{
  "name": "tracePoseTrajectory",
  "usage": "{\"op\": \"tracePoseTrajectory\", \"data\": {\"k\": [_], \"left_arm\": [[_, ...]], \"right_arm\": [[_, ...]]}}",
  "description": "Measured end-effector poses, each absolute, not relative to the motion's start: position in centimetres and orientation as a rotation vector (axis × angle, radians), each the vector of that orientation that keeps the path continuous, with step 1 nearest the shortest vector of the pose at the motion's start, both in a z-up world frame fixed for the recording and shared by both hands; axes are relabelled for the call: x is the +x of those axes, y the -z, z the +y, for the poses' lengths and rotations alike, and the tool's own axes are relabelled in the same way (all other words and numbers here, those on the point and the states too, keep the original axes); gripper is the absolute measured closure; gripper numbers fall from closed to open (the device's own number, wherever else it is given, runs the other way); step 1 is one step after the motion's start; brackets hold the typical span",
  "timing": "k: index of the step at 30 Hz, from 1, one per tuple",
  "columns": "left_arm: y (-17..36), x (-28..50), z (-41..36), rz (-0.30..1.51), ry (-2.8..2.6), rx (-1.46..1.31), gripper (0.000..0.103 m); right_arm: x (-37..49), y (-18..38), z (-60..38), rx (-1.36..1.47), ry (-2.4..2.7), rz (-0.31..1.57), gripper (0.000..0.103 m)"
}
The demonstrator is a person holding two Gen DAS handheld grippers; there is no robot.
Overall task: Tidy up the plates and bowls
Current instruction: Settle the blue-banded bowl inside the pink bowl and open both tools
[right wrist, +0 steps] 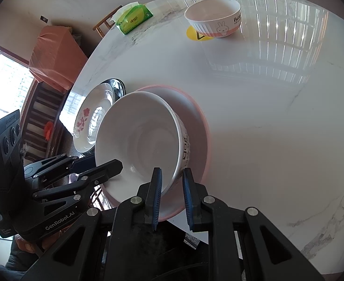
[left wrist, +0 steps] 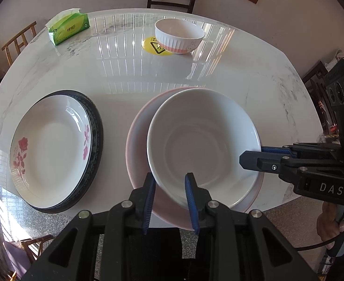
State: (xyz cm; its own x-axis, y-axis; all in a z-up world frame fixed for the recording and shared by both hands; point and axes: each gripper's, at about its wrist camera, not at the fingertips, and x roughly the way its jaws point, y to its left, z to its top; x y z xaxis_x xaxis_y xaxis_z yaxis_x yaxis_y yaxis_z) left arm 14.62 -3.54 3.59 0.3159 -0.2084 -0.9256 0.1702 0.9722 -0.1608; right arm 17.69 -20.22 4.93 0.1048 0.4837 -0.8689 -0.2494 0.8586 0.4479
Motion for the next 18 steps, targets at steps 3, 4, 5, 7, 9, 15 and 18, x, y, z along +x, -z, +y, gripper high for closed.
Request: {"op": "tracePoseTrajectory", "data": {"k": [3, 4, 5, 7, 9, 15, 18], "left_arm": [[-3.56, 14.62, -3.69, 1.221, 0.248, -0.02, 0.076], [-3.57, 14.62, -3.74, 1.219, 0.248, -0.015, 0.075], [-3.57, 14.62, -3.8, 1.218, 0.247, -0.01, 0.075], [-3.57, 14.53, -3.97, 1.219, 0.248, -0.003, 0.074], [-3.58, 14.53, -4.02, 1.217, 0.249, 0.003, 0.073], [-3.55, 14.58, -4.01, 1.216, 0.248, 0.011, 0.073], [-3.55, 14.48, -4.14, 1.215, 0.248, 0.019, 0.073]], "right_arm": [[17.69, -4.99, -20.2, 0.201, -0.544, 1.362, 0.086], [17.7, -5.02, -20.19, 0.198, -0.543, 1.362, 0.086], [17.72, -5.04, -20.2, 0.198, -0.543, 1.362, 0.086], [17.7, -5.06, -20.19, 0.198, -0.54, 1.36, 0.086], [17.63, -5.1, -20.11, 0.193, -0.538, 1.356, 0.086], [17.64, -5.1, -20.0, 0.191, -0.534, 1.351, 0.086], [17.64, -5.1, -20.0, 0.193, -0.532, 1.35, 0.086]]}}
